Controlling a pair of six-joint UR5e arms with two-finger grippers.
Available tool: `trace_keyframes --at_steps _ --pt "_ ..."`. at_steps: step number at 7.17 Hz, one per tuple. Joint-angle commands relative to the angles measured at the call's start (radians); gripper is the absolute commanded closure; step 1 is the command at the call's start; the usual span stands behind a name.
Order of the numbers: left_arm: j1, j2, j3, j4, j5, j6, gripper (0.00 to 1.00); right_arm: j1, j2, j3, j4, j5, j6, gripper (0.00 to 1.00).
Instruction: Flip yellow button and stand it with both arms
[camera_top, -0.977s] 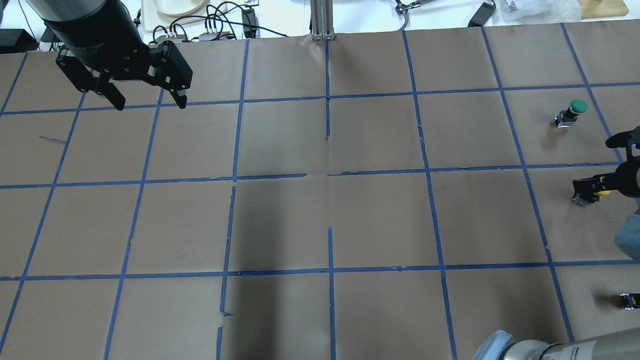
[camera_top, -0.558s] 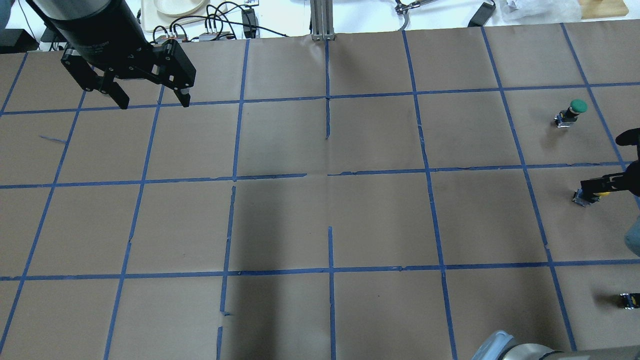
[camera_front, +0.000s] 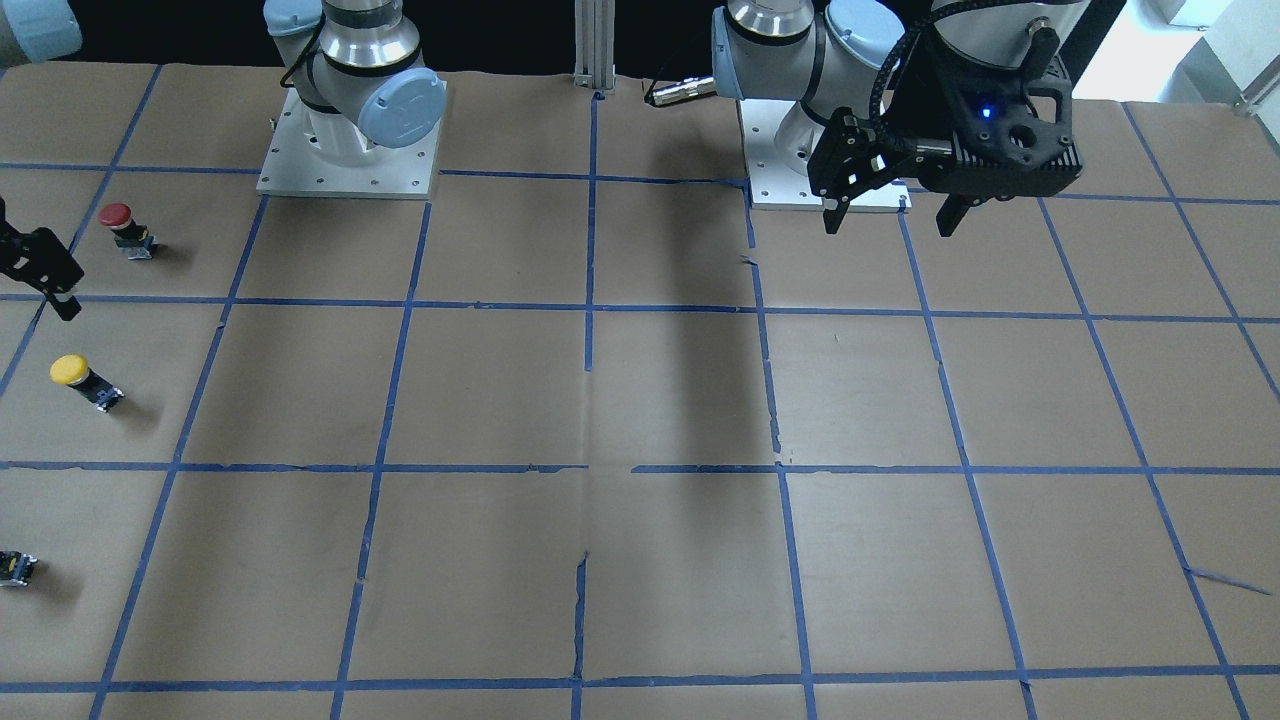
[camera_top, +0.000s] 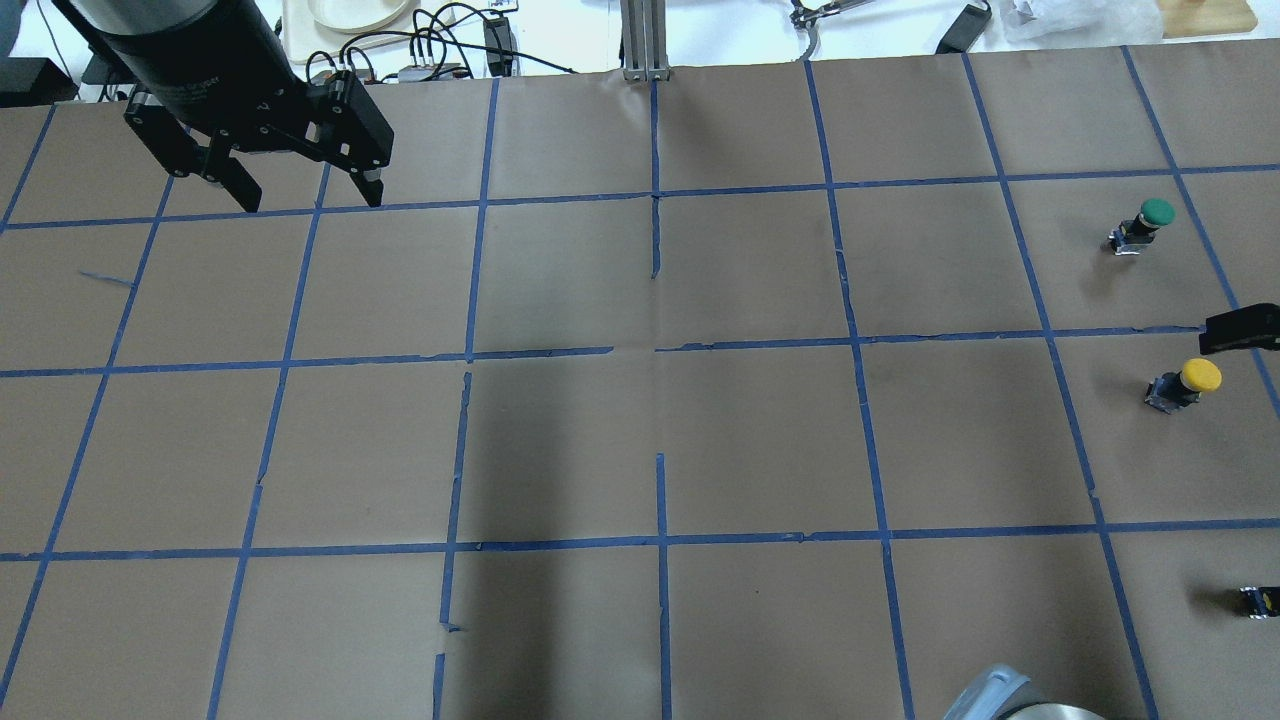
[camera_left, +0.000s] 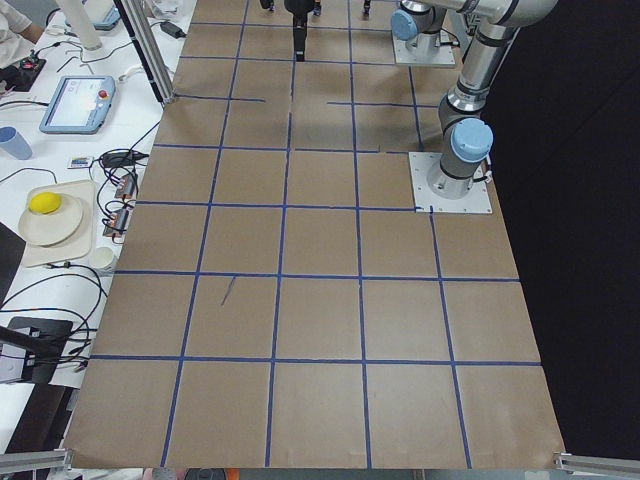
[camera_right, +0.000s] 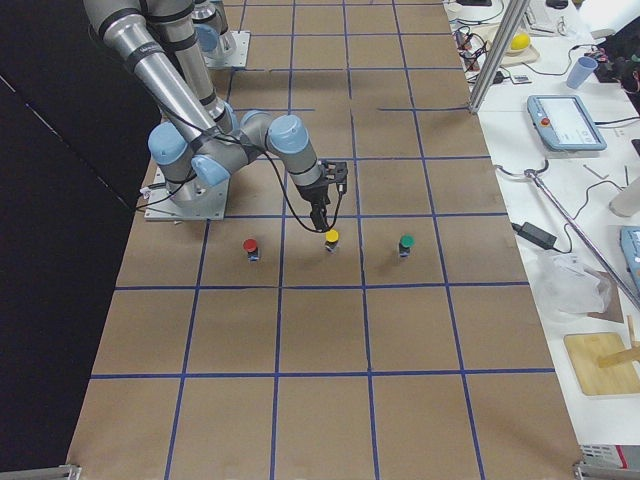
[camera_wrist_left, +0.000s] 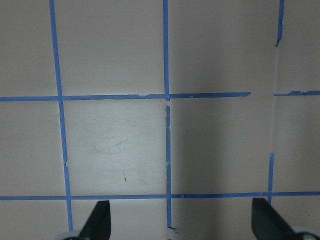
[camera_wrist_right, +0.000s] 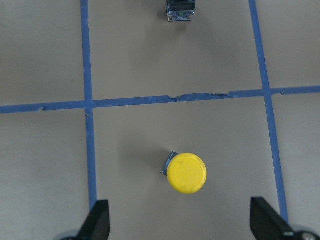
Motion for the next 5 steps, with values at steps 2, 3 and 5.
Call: trace_keyframes --at_steps 2,3,5 --pt "0.000 0.000 0.001 0.001 0.000 0.000 0.00 0.179 0.099 -0.272 0.245 -0.146 0.235 0.00" --pt "0.000 0.000 0.002 0.001 0.000 0.000 0.00 0.292 0.099 -0.337 0.358 -0.174 0.390 0.00" --pt "0.000 0.000 0.002 0.001 0.000 0.000 0.00 0.490 0.094 -0.431 0.532 -0.174 0.654 0.00"
